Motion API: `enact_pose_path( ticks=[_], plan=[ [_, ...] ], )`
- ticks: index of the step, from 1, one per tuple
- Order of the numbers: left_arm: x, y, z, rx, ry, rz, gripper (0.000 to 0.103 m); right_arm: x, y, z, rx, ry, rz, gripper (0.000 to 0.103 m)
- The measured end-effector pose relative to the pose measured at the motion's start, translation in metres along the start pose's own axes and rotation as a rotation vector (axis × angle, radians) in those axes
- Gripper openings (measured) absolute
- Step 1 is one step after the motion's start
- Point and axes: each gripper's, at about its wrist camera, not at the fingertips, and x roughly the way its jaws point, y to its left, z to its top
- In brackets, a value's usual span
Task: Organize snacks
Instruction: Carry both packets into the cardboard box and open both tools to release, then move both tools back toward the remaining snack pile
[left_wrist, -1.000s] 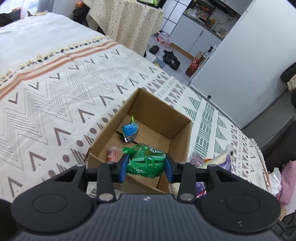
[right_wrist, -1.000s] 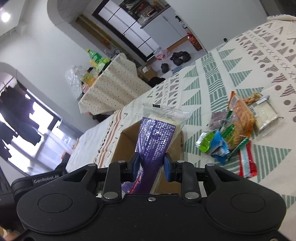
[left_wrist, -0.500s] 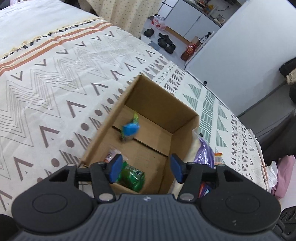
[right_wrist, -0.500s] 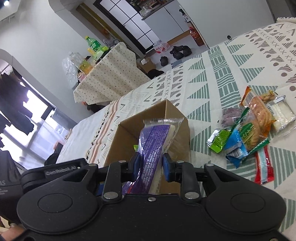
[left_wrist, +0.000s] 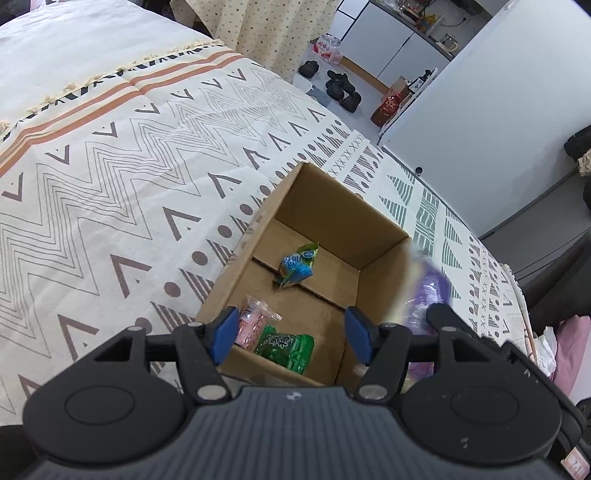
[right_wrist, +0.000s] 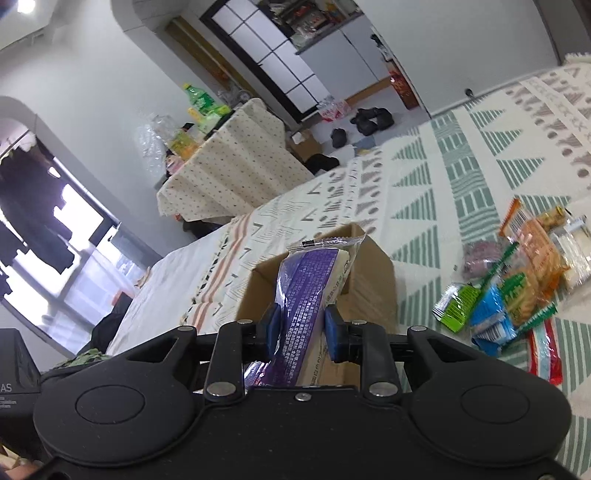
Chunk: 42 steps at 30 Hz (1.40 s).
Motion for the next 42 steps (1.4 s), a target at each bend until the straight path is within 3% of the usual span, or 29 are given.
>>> enact_pose_path(
  ticks=[1,3,5,7,11,15,25,29,35,42],
  plan=[
    [-0.002,-0.002,0.0,0.006,0.002,0.001,0.062,0.001,0.002,0.001,-0.002,0.004,0.001,0.034],
    [-0.006,-0.007,-0.001,0.022,-0.003,-0.002,0.063,-0.001,0.004,0.001,0.002,-0.004,0.011,0.053],
    [-0.011,-0.012,-0.003,0.041,-0.016,0.001,0.069,-0.006,0.004,0.0,-0.003,-0.026,-0.001,0.058],
    [-0.015,-0.016,-0.005,0.048,-0.026,0.013,0.077,-0.01,0.003,0.002,0.002,-0.027,-0.01,0.058],
    [-0.019,-0.026,-0.011,0.065,-0.024,0.033,0.079,-0.017,0.001,0.003,0.008,-0.022,-0.045,0.059],
    [-0.026,-0.035,-0.017,0.083,-0.031,0.067,0.083,-0.026,-0.001,0.003,0.016,-0.004,-0.065,0.069],
    [-0.038,-0.061,-0.037,0.079,-0.024,0.135,0.088,-0.062,-0.011,0.009,0.034,-0.018,-0.057,0.082],
    [-0.045,-0.073,-0.044,0.101,-0.042,0.164,0.089,-0.074,-0.017,0.016,0.044,-0.029,-0.091,0.096],
    [-0.049,-0.091,-0.053,0.123,-0.06,0.154,0.103,-0.09,-0.027,0.02,0.063,-0.048,-0.103,0.103],
    [-0.044,-0.114,-0.071,0.151,-0.079,0.12,0.103,-0.108,-0.049,0.021,0.102,-0.061,-0.133,0.103]
  ],
)
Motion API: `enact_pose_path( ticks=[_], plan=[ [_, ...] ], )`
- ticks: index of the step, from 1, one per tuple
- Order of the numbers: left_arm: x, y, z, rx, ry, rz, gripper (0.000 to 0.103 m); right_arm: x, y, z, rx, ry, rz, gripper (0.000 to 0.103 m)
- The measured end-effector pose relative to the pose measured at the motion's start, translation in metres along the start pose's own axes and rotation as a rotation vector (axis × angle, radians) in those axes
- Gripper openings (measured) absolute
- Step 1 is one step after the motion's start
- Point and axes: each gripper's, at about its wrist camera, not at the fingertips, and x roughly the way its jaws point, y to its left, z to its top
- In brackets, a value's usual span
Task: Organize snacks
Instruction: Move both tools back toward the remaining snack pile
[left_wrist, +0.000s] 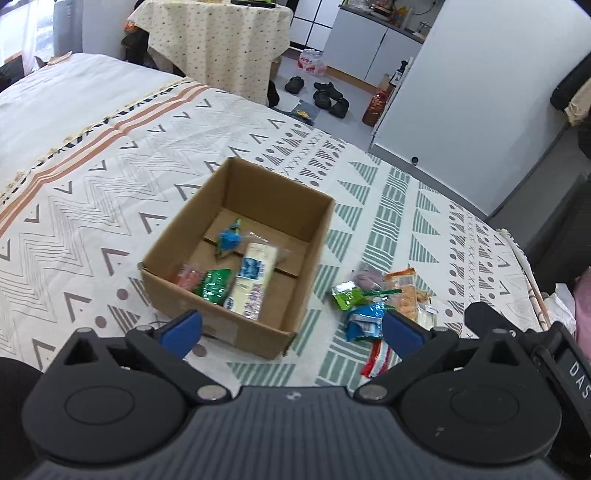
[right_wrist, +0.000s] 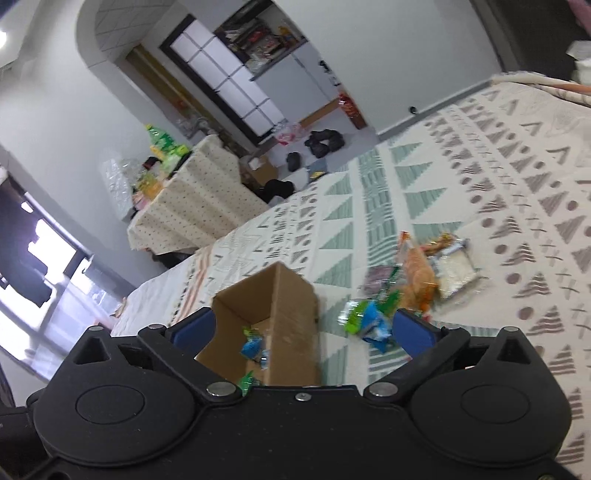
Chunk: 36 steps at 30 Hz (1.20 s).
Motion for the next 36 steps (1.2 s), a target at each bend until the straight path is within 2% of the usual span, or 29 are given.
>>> enact_pose_path(
  ticks=[9,15,22,33,36],
  plan=[
    [0.005,-0.028,-0.01,0.019,-0.028,0.024,0.103,-0.013,-0.037,0.012,0.094,-0.025,-0.043,0.103],
    [0.012,-0.044,-0.013,0.013,-0.006,0.04,0.103,-0.019,-0.063,0.021,0.183,-0.028,-0.057,0.103],
    [0.028,-0.058,-0.016,0.005,0.013,0.013,0.103,-0.024,-0.092,0.033,0.262,-0.051,-0.073,0.103],
    [0.066,-0.071,-0.017,-0.007,0.034,-0.038,0.1,-0.004,-0.116,0.028,0.338,0.015,-0.145,0.103],
    [0.079,-0.073,-0.017,-0.009,0.048,-0.05,0.092,0.005,-0.12,0.025,0.332,0.041,-0.155,0.102]
  ],
)
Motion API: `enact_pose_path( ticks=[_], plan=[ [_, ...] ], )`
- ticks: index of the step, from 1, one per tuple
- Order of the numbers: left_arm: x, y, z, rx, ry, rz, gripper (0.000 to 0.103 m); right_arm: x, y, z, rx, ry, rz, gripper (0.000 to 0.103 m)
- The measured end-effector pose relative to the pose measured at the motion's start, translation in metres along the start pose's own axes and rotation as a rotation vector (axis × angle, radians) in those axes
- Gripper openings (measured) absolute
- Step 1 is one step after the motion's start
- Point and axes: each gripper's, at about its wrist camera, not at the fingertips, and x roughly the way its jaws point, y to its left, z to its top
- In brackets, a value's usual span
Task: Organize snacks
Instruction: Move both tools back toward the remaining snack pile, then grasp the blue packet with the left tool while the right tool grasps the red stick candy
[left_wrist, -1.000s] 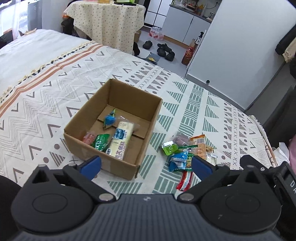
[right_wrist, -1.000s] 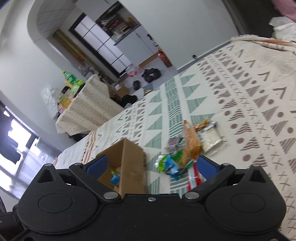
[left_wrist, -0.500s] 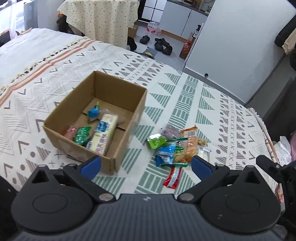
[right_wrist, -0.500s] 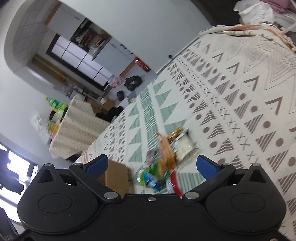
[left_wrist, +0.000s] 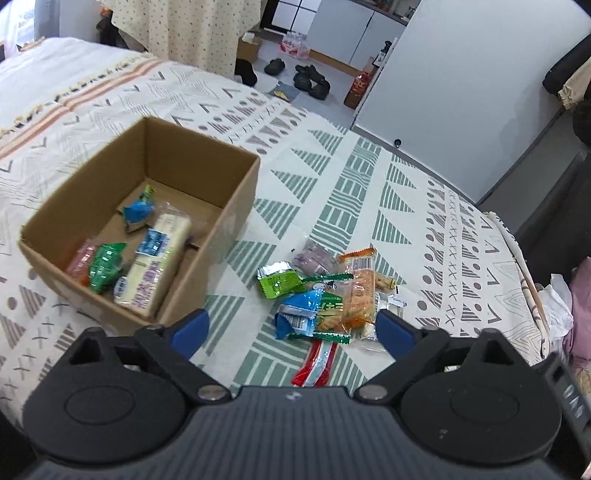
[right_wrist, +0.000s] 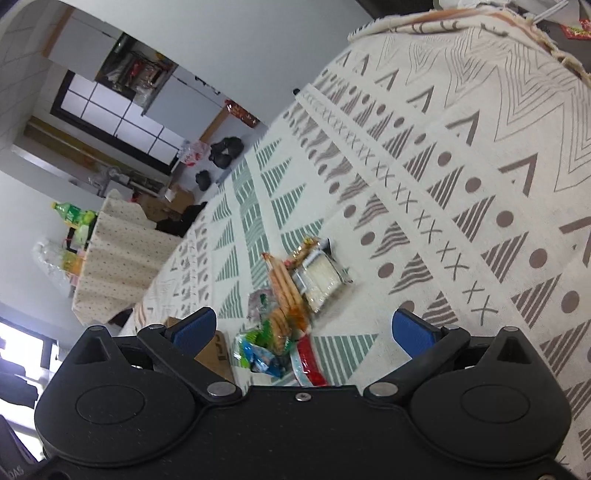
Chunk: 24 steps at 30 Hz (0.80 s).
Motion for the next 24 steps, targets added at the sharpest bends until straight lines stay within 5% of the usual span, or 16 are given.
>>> enact_pose_path(
  ticks=[7,15,24],
  plan=[
    [0.036,0.001,0.001,-0.01,0.058,-0.017,0.066,0.03,0.011,-0.014,-0.127,0.088,-0.055,0.095],
    [0.07,0.007,0.007,-0.04,0.1,-0.031,0.057,0.066,0.011,-0.026,-0.184,0.187,-0.064,0.072],
    [0.098,0.012,0.008,-0.065,0.148,-0.034,0.052,0.103,0.017,-0.034,-0.219,0.265,-0.077,0.059]
  ],
)
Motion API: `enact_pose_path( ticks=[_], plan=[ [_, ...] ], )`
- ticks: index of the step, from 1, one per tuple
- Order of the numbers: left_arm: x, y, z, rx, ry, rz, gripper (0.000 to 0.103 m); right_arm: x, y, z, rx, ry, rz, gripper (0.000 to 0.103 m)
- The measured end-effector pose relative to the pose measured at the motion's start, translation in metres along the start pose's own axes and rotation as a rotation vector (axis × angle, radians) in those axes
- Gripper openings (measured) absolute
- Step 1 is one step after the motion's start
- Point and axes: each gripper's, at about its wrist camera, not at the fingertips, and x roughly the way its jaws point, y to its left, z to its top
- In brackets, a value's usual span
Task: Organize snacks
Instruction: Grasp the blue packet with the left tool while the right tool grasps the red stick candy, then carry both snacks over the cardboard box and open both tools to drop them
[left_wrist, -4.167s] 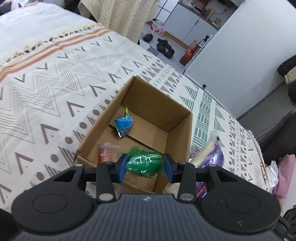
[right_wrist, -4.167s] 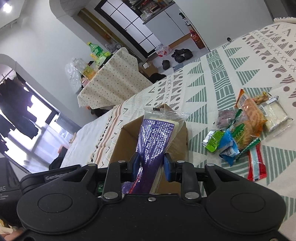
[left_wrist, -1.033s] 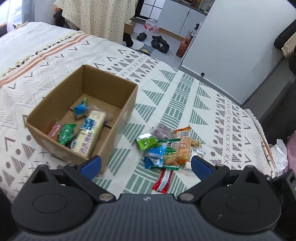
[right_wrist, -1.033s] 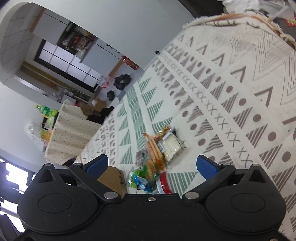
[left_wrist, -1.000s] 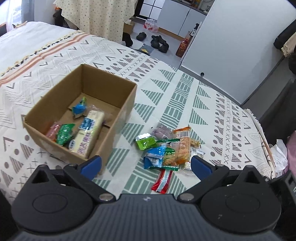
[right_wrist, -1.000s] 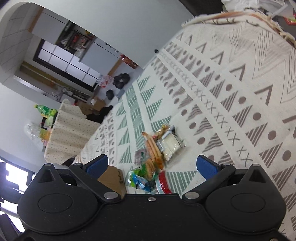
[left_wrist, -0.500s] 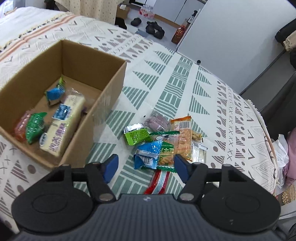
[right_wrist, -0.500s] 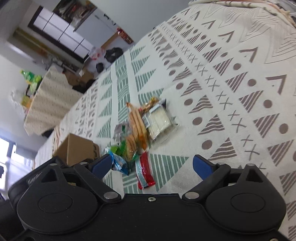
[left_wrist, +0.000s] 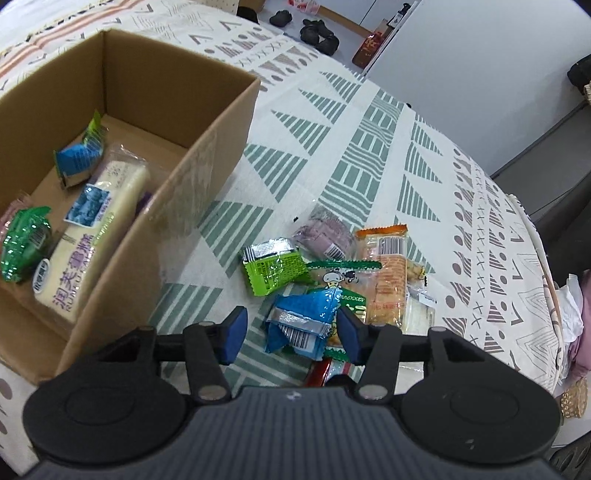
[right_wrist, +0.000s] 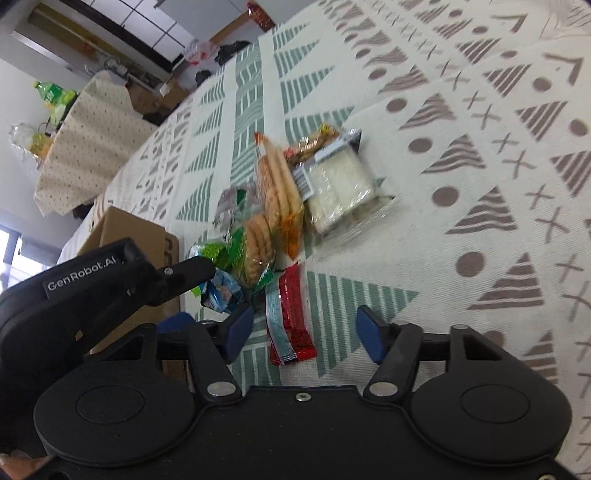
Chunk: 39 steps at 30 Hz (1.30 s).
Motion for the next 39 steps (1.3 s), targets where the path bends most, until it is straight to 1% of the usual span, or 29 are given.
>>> enact_pose_path(
  ticks=[5,8,9,10,11,15,16,21,24,32,36,39],
  plan=[
    [0.011,0.0,0.0,-0.001,0.021,0.003,0.052,0.008,0.009,0.001,-0.047,-0.004,-0.01,0.058],
    [0.016,0.001,0.0,-0.002,0.026,0.001,0.052,0.013,0.015,0.0,-0.083,-0.004,-0.015,0.056],
    [0.018,0.001,0.0,-0.003,0.03,0.003,0.048,0.013,0.017,-0.002,-0.099,-0.006,-0.019,0.053],
    [0.02,0.003,-0.001,-0.014,0.04,-0.001,0.039,0.013,0.019,-0.003,-0.113,-0.007,-0.025,0.051],
    [0.021,0.004,-0.001,-0.024,0.048,-0.004,0.036,0.014,0.02,-0.003,-0.125,-0.007,-0.027,0.046],
    [0.013,-0.001,-0.003,0.002,0.036,-0.003,0.034,0.015,0.02,-0.005,-0.143,-0.009,-0.05,0.023],
    [0.009,-0.002,-0.003,0.009,0.031,-0.005,0.033,0.015,0.019,-0.004,-0.139,-0.007,-0.051,0.022],
    [-0.013,-0.006,-0.004,0.029,-0.007,-0.014,0.033,0.008,0.018,-0.005,-0.123,-0.01,-0.046,0.021],
    [-0.025,-0.005,-0.006,0.034,-0.027,-0.013,0.033,0.004,0.019,-0.006,-0.108,-0.017,-0.028,0.021],
    [-0.058,0.0,-0.013,0.039,-0.068,-0.016,0.033,-0.017,0.028,-0.01,-0.118,-0.064,-0.004,0.021],
    [-0.071,0.002,-0.016,0.04,-0.078,-0.007,0.033,-0.026,0.03,-0.01,-0.113,-0.089,0.002,0.021],
    [-0.085,0.002,-0.017,0.048,-0.102,-0.003,0.033,-0.033,0.031,-0.01,-0.105,-0.11,0.014,0.021]
  ],
)
